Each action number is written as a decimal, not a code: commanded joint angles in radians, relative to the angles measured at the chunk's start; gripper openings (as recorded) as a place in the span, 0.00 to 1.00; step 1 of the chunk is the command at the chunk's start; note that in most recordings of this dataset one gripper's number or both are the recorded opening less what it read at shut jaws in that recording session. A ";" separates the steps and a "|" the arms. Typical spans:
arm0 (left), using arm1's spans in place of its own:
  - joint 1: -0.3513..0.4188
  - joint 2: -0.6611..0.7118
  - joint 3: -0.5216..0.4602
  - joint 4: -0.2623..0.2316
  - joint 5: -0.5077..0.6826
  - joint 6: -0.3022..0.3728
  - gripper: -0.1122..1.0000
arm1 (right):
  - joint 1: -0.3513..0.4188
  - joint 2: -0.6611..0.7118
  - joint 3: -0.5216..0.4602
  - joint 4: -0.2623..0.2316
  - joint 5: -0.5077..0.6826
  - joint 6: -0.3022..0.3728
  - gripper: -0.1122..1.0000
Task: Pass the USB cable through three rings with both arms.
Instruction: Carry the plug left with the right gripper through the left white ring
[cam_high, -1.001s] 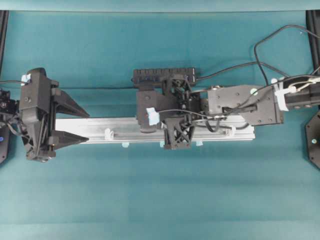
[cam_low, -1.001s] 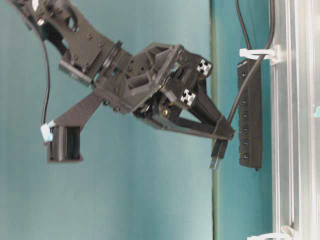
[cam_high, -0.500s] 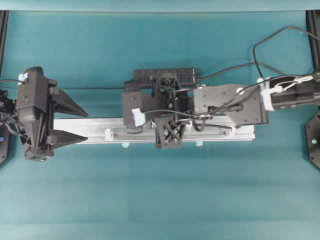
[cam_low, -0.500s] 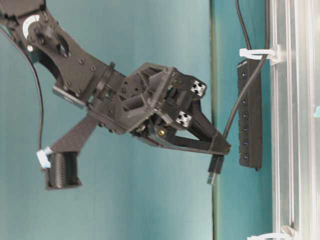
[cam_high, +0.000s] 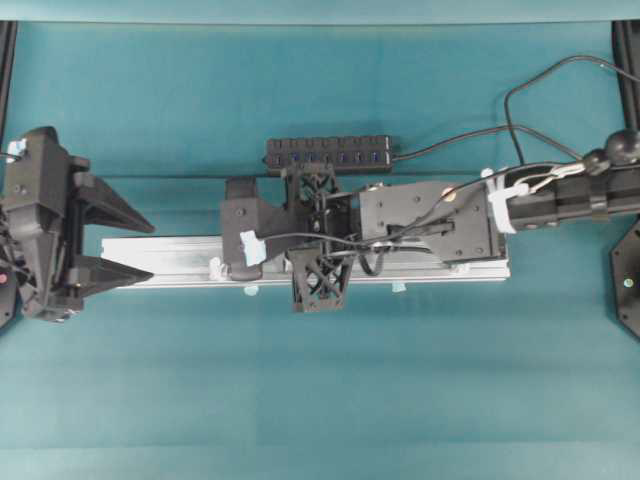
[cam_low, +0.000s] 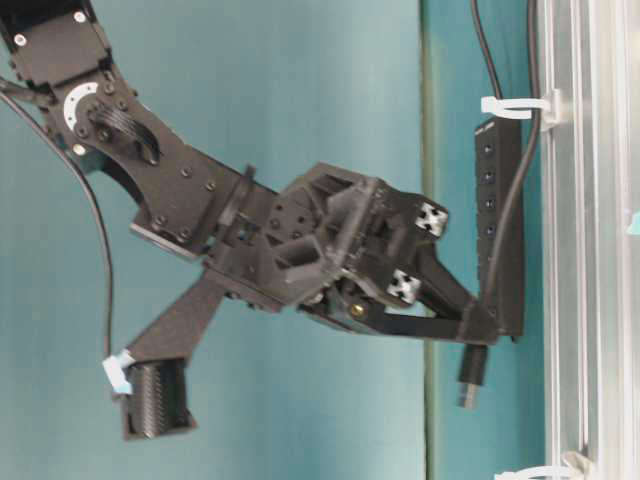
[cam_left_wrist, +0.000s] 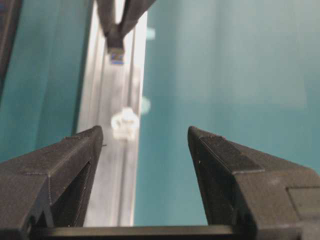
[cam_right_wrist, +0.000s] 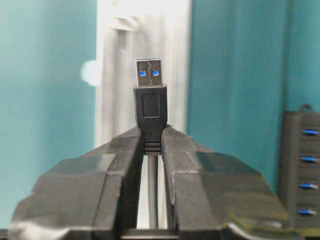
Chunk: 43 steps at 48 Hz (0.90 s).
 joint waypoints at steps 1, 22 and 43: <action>0.002 -0.015 -0.006 0.003 0.005 -0.008 0.75 | 0.008 0.005 -0.015 0.012 -0.006 -0.008 0.05; 0.002 -0.029 -0.002 0.003 0.009 -0.031 0.75 | 0.008 0.058 -0.057 0.029 -0.011 -0.006 0.05; 0.002 -0.031 -0.003 0.003 0.009 -0.031 0.75 | 0.006 0.101 -0.091 0.072 -0.041 -0.006 0.05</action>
